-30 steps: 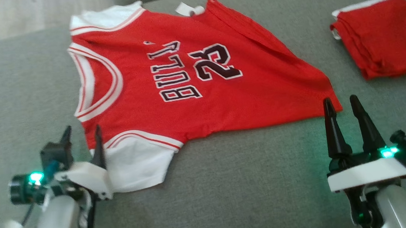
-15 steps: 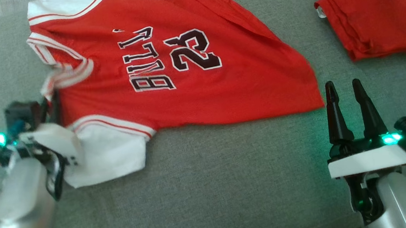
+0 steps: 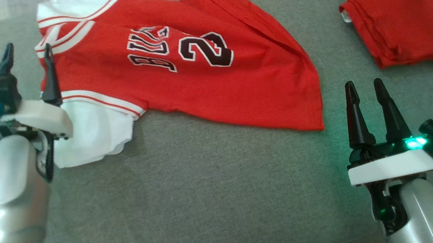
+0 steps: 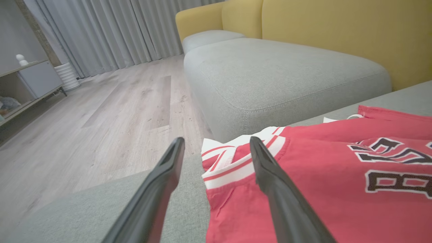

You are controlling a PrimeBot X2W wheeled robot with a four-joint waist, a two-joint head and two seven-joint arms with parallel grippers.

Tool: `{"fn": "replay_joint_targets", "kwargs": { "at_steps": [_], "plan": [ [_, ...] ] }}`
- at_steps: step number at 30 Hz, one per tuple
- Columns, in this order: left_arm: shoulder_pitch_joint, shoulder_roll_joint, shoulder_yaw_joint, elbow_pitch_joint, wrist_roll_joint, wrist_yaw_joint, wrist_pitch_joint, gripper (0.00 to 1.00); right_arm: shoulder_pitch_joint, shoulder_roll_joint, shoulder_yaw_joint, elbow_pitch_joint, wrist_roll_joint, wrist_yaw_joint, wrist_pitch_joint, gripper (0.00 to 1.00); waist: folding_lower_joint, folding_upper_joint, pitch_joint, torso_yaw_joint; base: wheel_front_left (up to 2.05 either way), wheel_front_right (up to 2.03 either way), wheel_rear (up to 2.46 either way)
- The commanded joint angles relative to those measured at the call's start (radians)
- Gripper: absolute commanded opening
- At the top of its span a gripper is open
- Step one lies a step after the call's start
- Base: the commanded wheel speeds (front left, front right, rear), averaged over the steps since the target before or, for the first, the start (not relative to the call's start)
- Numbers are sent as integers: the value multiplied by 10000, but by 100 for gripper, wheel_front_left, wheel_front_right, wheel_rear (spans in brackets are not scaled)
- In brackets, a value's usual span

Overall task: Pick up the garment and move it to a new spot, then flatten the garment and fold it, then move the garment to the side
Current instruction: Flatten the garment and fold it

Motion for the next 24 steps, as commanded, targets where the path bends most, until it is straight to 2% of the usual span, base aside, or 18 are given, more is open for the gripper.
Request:
{"fn": "replay_joint_targets", "kwargs": {
  "at_steps": [1, 8, 17, 24],
  "plan": [
    [-130, 337, 287, -279, 36, 130, -140, 100, -182, -60, 231, -327, 19, -7, -93, 100, 0, 0, -103, 96, 0, 0, 0],
    [1299, -195, 402, -1625, -106, 464, -506, 100, -11, -60, -156, -419, -314, -7, -93, 100, 0, 0, -811, 762, 0, 0, 0],
    [4585, -989, 650, -4955, 137, 1169, -522, 100, 476, -60, -561, -534, -990, -7, -93, 100, 0, 0, -1821, 1858, 0, 0, 0],
    [6124, -1572, 764, -5708, 116, 1378, -523, 100, 821, -60, -506, -434, -1087, -7, -93, 100, 0, 0, -2256, 2163, 0, 0, 0]
  ]
}}
